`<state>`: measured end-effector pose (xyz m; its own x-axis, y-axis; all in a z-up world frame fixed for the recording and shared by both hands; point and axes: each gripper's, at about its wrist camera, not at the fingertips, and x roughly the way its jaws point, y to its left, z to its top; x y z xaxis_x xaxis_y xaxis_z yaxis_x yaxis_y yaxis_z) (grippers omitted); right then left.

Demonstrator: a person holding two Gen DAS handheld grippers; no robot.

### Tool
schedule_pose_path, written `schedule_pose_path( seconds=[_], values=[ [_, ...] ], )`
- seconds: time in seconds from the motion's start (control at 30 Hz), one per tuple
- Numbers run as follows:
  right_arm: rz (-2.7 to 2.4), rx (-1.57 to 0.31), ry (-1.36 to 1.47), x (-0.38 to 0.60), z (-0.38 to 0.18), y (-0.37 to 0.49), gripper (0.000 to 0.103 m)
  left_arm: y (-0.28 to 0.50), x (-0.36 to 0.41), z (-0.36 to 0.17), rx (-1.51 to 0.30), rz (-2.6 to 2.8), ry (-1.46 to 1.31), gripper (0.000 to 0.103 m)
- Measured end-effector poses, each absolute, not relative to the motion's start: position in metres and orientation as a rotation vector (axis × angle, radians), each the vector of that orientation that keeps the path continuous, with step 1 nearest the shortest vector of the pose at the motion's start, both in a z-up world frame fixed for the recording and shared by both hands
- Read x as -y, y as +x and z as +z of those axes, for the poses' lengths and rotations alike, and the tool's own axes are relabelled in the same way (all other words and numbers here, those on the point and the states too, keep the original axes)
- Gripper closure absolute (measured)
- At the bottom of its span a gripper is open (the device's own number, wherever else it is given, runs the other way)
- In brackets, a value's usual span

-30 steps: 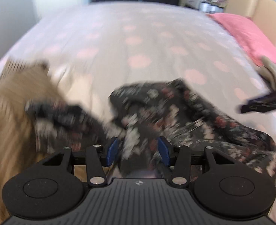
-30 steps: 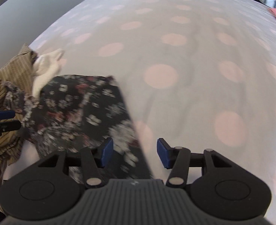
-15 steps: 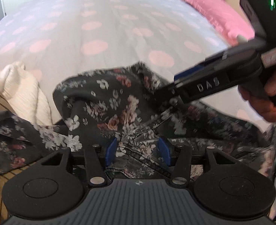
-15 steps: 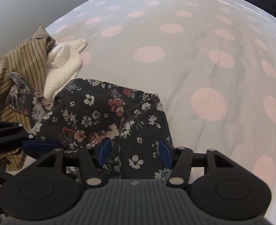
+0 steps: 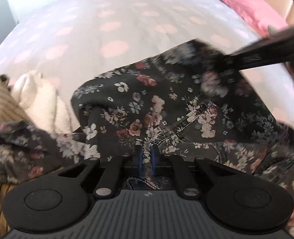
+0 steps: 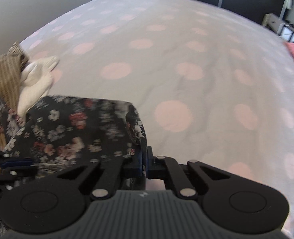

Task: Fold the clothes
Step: 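Grasp the floral jeans with the right gripper while the left gripper pinches another edge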

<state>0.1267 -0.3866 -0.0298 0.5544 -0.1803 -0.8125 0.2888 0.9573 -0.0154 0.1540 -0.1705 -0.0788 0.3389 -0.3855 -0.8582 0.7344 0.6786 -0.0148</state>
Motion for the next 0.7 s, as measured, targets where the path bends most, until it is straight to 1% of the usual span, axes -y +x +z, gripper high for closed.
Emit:
schedule_pose_path(
  seconds=[0.13,0.27,0.37,0.43,0.5,0.6,0.7],
  values=[
    [-0.396,-0.870,0.131,0.412,0.001,0.083,0.100,0.138,0.159,-0.051,-0.881,-0.741,0.394,0.098],
    [-0.477,-0.792,0.169,0.432,0.034,0.036,0.100,0.127,0.146,-0.013,-0.750,-0.719,0.327,0.098],
    [-0.484,-0.765,0.194,0.427,0.050,0.005,0.100,0.115,0.140,0.015,-0.647,-0.709,0.294,0.098],
    [-0.473,-0.784,0.177,0.413,0.053,-0.008,0.100,0.106,0.139,0.026,-0.598,-0.711,0.311,0.098],
    [-0.453,-0.823,0.160,0.397,0.050,-0.019,0.100,0.104,0.135,0.029,-0.619,-0.740,0.315,0.098],
    [-0.424,-0.908,0.185,0.380,0.034,-0.039,0.100,0.091,0.130,0.010,-0.704,-0.769,0.377,0.098],
    [-0.385,-1.017,0.245,0.368,0.006,-0.058,0.100,0.077,0.126,-0.012,-0.791,-0.797,0.443,0.098]
  ],
)
